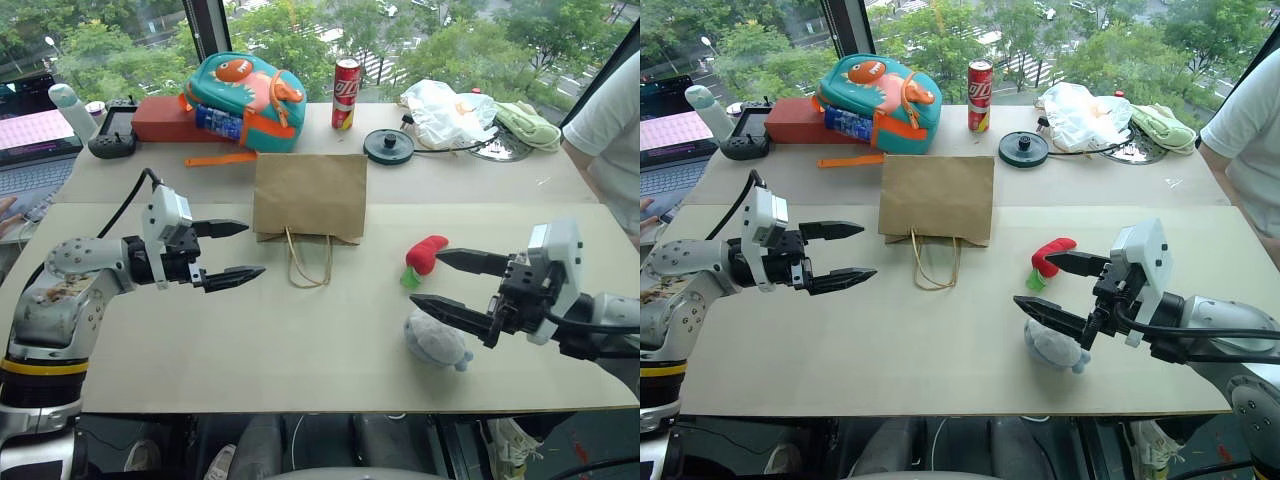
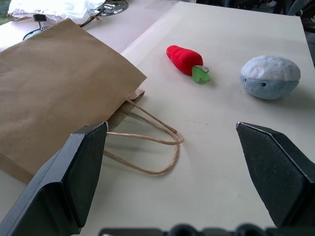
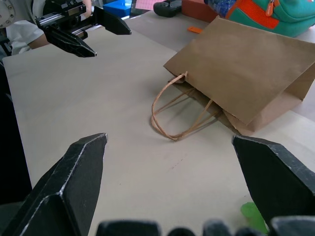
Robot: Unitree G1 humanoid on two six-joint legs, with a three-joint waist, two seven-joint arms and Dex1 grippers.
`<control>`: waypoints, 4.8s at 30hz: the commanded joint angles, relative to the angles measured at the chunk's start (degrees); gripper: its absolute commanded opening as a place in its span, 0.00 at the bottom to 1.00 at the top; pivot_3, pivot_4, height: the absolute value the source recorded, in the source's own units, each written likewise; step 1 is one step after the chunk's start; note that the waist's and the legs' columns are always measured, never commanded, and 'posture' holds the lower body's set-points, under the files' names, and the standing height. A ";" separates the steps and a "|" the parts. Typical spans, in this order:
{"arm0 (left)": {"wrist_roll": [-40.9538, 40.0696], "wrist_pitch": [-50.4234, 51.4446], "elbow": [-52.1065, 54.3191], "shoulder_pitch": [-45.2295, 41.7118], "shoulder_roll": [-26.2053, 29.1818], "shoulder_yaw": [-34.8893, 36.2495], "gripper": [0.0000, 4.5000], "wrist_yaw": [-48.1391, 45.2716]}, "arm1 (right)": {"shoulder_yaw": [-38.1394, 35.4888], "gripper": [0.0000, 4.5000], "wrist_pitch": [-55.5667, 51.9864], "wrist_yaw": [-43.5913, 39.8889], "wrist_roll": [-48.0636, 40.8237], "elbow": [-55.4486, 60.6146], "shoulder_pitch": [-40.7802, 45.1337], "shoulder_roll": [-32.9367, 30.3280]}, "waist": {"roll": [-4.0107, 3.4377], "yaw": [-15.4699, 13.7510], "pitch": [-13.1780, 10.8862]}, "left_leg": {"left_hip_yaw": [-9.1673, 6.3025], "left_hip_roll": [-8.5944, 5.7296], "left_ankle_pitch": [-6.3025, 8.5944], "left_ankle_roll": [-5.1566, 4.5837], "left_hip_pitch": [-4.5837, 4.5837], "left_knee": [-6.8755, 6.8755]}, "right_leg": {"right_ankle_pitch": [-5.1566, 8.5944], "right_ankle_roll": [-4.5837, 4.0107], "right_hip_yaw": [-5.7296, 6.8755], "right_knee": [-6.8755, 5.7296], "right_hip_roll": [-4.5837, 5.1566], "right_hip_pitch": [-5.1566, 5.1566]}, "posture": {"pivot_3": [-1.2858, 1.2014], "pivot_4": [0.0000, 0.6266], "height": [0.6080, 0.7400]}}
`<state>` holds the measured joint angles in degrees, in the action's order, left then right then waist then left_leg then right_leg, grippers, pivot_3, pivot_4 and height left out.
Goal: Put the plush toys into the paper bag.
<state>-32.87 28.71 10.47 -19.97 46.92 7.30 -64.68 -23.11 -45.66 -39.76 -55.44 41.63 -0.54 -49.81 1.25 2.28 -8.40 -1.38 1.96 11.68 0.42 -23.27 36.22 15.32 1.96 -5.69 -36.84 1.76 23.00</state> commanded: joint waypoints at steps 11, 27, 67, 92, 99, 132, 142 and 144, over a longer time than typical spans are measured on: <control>13.72 -23.59 -17.38 -9.85 -2.35 -8.80 1.00 -7.72 | -0.03 1.00 1.13 4.56 -3.84 4.16 0.48 1.89 | 0.00 -0.52 0.00 | -0.01 -0.02 0.00 0.00 0.04 0.02 | -0.02 -0.04 0.01 -0.03 0.00 -0.04 | 0.52 0.24 0.99; 41.21 -82.65 -71.12 -37.69 -16.33 -22.03 1.00 0.53 | 1.13 1.00 1.77 14.27 -5.99 10.26 -2.16 4.10 | 0.02 -1.22 0.01 | -0.07 -0.07 0.05 -0.09 -0.29 0.16 | -0.19 -0.31 0.01 0.04 -0.02 0.03 | 0.52 0.24 0.99; 29.43 -68.11 -65.76 -38.79 -19.79 -14.15 0.00 -5.12 | 4.22 1.00 3.50 17.34 -3.95 10.07 -1.00 4.71 | 0.02 -1.27 0.01 | -0.15 -0.06 0.04 -0.09 -0.25 0.35 | -0.18 -0.26 0.02 -0.20 -0.08 -0.03 | 0.52 0.24 0.99; 17.85 -24.79 -20.39 -24.70 -16.67 -11.67 0.00 -1.80 | 36.26 0.72 1.68 38.37 24.13 -6.14 10.99 33.34 | -0.03 0.13 0.04 | -0.30 0.04 0.04 -0.09 -0.02 0.40 | -0.14 -0.29 0.01 -0.23 -0.22 -0.25 | 0.52 0.24 0.99; 18.11 -23.87 -20.61 -25.40 -18.12 -12.04 0.00 -1.42 | 35.49 0.19 5.83 39.39 31.14 -10.32 15.32 38.29 | -0.04 0.17 0.04 | -0.29 0.04 0.04 -0.09 0.01 0.40 | -0.13 -0.28 0.01 -0.24 -0.23 -0.24 | 0.52 0.24 0.99; 17.62 -20.76 -19.70 -28.75 -19.69 -11.41 0.00 -0.36 | 38.68 0.01 24.08 30.66 50.98 -50.70 25.33 51.03 | -0.06 0.38 0.05 | -0.28 0.06 0.04 -0.09 -0.10 0.31 | -0.17 -0.34 0.00 -0.32 -0.22 0.00 | 0.52 0.24 0.99; 17.88 -20.55 -21.36 -30.79 -19.74 -10.19 0.00 2.60 | 39.15 0.01 21.52 29.90 52.58 -48.31 22.85 51.41 | -0.06 0.37 0.05 | -0.28 0.05 0.04 -0.09 -0.08 0.29 | -0.17 -0.34 0.01 -0.31 -0.22 0.00 | 0.52 0.24 0.99; 17.71 -20.26 -21.01 -30.59 -19.79 -10.18 0.00 3.01 | 39.09 0.01 21.12 29.79 52.78 -48.07 22.78 51.54 | -0.06 0.38 0.05 | -0.28 0.05 0.04 -0.09 -0.08 0.28 | -0.17 -0.34 0.01 -0.31 -0.22 0.00 | 0.52 0.24 0.99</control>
<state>-14.15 8.15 -11.60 -49.20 26.91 -4.38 -62.53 15.91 -23.26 -9.58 -2.92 -7.18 23.23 1.26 1.19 2.65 -8.35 -1.66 2.02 11.72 0.33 -23.35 36.50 15.15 1.62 -5.69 -37.15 1.54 23.00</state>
